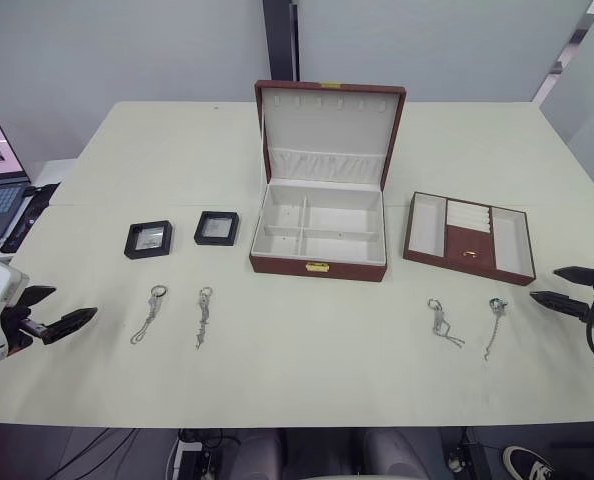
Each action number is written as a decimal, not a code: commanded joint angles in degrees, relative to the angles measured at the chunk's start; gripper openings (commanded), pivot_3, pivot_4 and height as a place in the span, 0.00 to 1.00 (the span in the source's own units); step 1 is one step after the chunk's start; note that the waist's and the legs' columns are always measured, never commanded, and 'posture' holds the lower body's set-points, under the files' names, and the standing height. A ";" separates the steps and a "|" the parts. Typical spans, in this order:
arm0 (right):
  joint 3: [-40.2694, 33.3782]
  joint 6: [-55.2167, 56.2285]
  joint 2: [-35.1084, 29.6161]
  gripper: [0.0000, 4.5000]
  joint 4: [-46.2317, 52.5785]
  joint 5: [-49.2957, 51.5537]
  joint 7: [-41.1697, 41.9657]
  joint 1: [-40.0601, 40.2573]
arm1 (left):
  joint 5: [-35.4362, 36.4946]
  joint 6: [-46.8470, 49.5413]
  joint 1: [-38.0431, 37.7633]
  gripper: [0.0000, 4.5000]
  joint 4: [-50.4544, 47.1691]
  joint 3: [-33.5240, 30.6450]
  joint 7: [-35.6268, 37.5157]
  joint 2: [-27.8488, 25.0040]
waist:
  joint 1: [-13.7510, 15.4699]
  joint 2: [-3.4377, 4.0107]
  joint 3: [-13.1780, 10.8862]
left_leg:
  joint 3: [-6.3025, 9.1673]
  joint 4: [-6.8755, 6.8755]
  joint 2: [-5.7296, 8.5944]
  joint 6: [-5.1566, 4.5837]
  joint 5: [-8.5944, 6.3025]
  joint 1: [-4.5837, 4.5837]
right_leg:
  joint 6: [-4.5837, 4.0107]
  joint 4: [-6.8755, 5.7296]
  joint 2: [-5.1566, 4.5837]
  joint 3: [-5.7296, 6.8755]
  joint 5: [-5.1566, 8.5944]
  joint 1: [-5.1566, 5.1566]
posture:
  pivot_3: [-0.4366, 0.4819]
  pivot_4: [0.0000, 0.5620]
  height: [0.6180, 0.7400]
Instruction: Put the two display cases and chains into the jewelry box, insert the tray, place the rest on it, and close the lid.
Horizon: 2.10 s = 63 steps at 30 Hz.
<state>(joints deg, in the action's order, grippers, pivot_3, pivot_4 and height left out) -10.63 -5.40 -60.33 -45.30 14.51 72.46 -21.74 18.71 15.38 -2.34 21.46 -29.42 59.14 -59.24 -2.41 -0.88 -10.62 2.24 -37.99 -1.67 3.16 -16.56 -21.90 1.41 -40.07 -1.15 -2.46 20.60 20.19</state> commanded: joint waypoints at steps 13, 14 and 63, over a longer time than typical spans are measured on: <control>-4.46 -0.73 -0.87 0.99 1.47 2.49 -1.39 -0.16 | -0.42 0.43 1.34 1.00 -1.09 -1.04 -2.65 0.32 | 0.00 0.00 0.00 | 0.01 -0.01 0.00 0.00 0.00 0.00 | 0.00 -0.01 0.00 0.00 0.00 0.00 | 0.48 0.27 1.00; -5.72 -1.88 -0.62 0.99 2.30 3.75 -1.72 -0.47 | 0.12 1.01 2.03 1.00 -1.67 -1.45 -3.43 0.76 | 0.01 0.01 0.00 | 0.00 -0.01 0.01 0.00 0.00 0.00 | 0.00 -0.02 0.00 0.00 0.00 0.00 | 0.48 0.27 1.00; 17.02 -28.28 31.71 0.00 40.21 -1.12 -26.88 -13.86 | -5.46 11.37 30.72 0.00 -14.02 30.59 -13.25 29.42 | 0.28 -0.05 0.04 | 0.08 -1.01 0.06 0.18 0.13 -1.24 | 0.00 -0.99 0.06 0.02 0.00 1.21 | 0.48 0.27 1.00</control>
<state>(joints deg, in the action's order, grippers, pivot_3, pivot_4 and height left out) 5.00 -34.16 -29.75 -8.66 12.34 43.70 -34.97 11.51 26.26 28.69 11.29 -0.43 43.99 -30.44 -2.13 -0.92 -10.58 2.32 -39.01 -1.61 3.35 -16.43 -23.14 1.41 -41.06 -1.09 -2.44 20.60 21.40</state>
